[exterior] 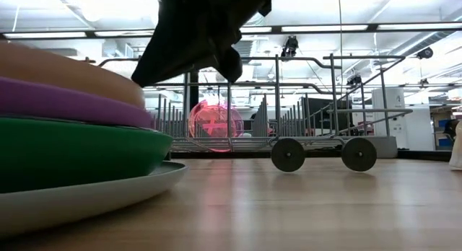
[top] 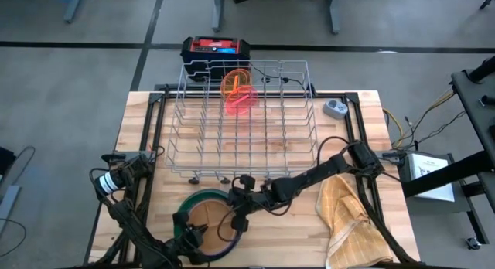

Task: Sort dishes
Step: Put the brown plate into the dish rack

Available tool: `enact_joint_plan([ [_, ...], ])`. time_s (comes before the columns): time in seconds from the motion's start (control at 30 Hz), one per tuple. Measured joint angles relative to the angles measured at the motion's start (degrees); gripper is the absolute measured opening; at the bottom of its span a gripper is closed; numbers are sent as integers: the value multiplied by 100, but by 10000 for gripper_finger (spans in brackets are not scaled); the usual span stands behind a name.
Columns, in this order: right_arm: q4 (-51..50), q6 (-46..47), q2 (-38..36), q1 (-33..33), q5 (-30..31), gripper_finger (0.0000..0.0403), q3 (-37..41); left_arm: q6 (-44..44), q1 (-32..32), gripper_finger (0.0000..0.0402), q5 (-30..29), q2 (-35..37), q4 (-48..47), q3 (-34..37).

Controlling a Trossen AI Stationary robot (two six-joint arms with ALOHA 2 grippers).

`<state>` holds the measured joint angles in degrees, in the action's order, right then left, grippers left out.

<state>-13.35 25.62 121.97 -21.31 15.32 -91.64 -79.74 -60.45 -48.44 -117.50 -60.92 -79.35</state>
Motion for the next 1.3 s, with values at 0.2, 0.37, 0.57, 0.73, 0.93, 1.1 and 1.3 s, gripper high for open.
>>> enact_joint_plan([
  [0.2,-8,325,-41,-30,-610,6,0,3,-17,21,123,5,-48,-8],
  [0.37,-23,484,-17,-48,-793,40,0,-79,15,21,-347,-171,135,74],
  [0.57,-162,502,-40,-48,-320,105,0,-385,46,21,-733,-403,153,83],
  [0.73,-519,792,-7,-9,-179,153,0,-721,51,21,-1024,-586,196,87],
  [0.93,-559,988,76,-6,-198,189,7,-867,77,21,-1234,-743,242,100],
  [1.1,-458,1054,199,31,-309,195,0,-991,98,21,-1427,-858,266,100],
  [1.3,-304,929,256,46,-298,164,0,-998,110,21,-1556,-906,281,100],
])
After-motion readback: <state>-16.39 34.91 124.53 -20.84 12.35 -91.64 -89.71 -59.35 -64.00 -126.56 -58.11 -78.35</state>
